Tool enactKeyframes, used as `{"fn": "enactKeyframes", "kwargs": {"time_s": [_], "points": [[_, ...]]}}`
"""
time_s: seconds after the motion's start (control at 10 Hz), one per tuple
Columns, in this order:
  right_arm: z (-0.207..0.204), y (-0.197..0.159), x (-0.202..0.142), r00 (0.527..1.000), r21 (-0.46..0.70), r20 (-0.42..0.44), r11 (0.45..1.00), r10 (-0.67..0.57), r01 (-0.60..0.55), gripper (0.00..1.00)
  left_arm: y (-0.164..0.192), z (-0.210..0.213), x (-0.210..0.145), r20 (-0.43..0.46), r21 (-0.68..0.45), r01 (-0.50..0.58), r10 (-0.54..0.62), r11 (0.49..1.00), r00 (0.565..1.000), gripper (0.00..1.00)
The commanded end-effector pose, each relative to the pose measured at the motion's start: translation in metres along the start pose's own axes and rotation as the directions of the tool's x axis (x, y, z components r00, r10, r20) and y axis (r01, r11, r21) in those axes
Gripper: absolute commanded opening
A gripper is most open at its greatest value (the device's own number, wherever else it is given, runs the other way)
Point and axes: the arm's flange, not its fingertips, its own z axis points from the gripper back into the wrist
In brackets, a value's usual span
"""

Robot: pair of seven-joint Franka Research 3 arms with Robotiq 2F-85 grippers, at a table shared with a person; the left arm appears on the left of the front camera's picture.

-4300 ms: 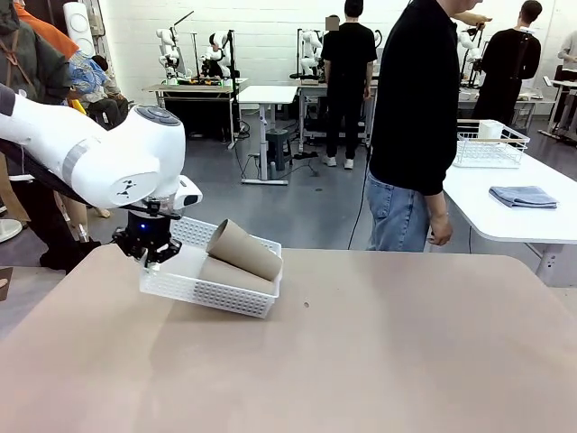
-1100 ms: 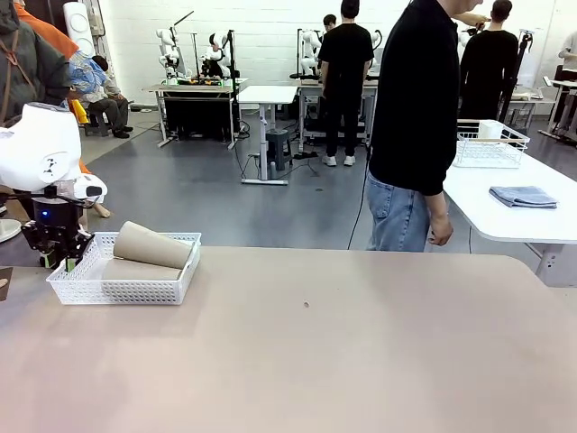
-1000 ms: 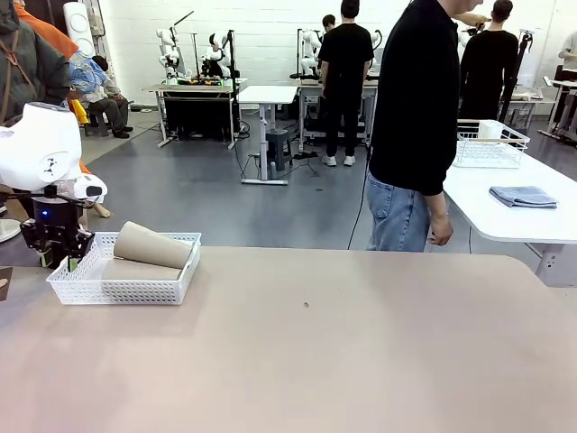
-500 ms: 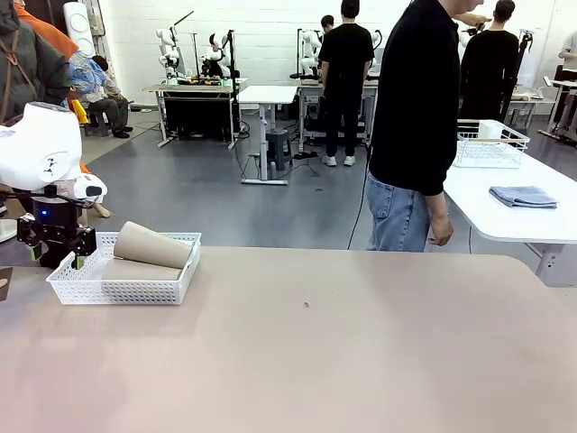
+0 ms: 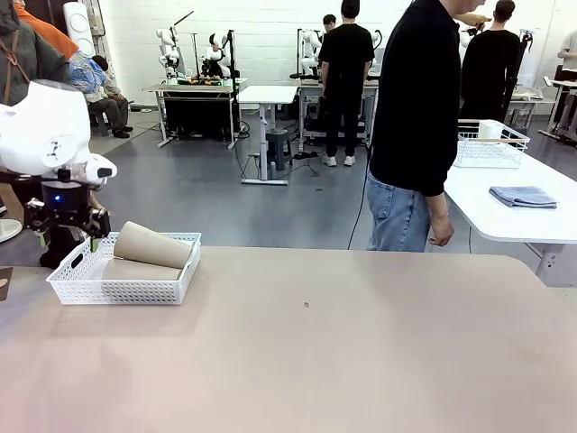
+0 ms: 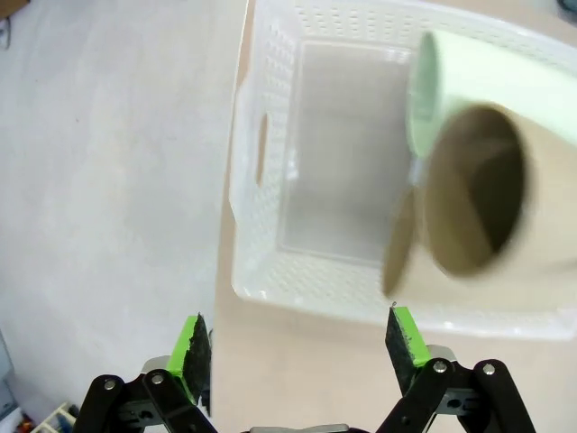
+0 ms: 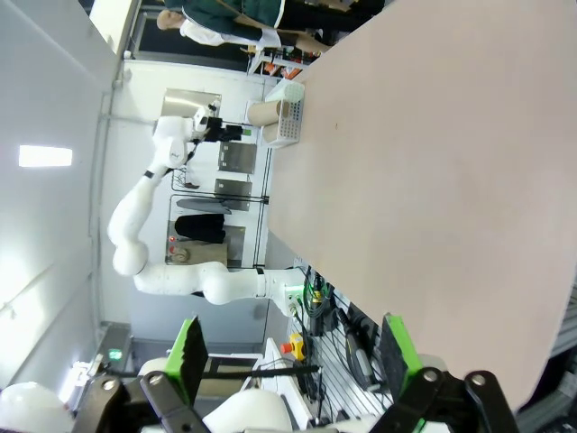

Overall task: Clean and organize the cups into the basket.
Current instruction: Move the Organizing basket back to the left side of the table.

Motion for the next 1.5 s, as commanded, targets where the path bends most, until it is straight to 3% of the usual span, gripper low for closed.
{"fn": "enactKeyframes", "kwargs": {"time_s": [0.0, 0.2, 0.5, 1.2, 1.3, 1.4], "points": [[0.000, 0.001, -0.002, 1.000, 0.008, -0.003, 1.000, -0.001, 0.001, 1.00, -0.013, 0.039, -0.063, 0.116, 0.016, -0.056, 0.053, 0.998, 0.992, 1.00], [0.000, 0.001, -0.002, 1.000, 0.008, -0.003, 1.000, -0.001, 0.001, 1.00, -0.017, 0.060, -0.106, 0.178, 0.011, -0.057, 0.054, 0.998, 0.982, 1.00], [0.000, 0.001, -0.002, 1.000, 0.008, -0.003, 1.000, -0.001, 0.001, 1.00, -0.018, 0.046, -0.137, 0.190, 0.032, -0.057, 0.050, 0.998, 0.981, 1.00], [0.000, 0.001, -0.002, 1.000, 0.008, -0.003, 1.000, -0.001, 0.001, 1.00, -0.020, 0.059, -0.136, 0.170, 0.009, -0.035, 0.033, 0.999, 0.985, 1.00], [0.000, 0.001, -0.002, 1.000, 0.008, -0.003, 1.000, -0.001, 0.001, 1.00, -0.003, 0.065, -0.127, 0.034, -0.268, 0.022, -0.014, 0.963, 0.999, 1.00], [0.000, 0.001, -0.002, 1.000, 0.008, -0.003, 1.000, -0.001, 0.001, 1.00, 0.027, 0.077, -0.123, -0.023, -0.484, 0.009, -0.022, 0.875, 0.999, 1.00]]}}
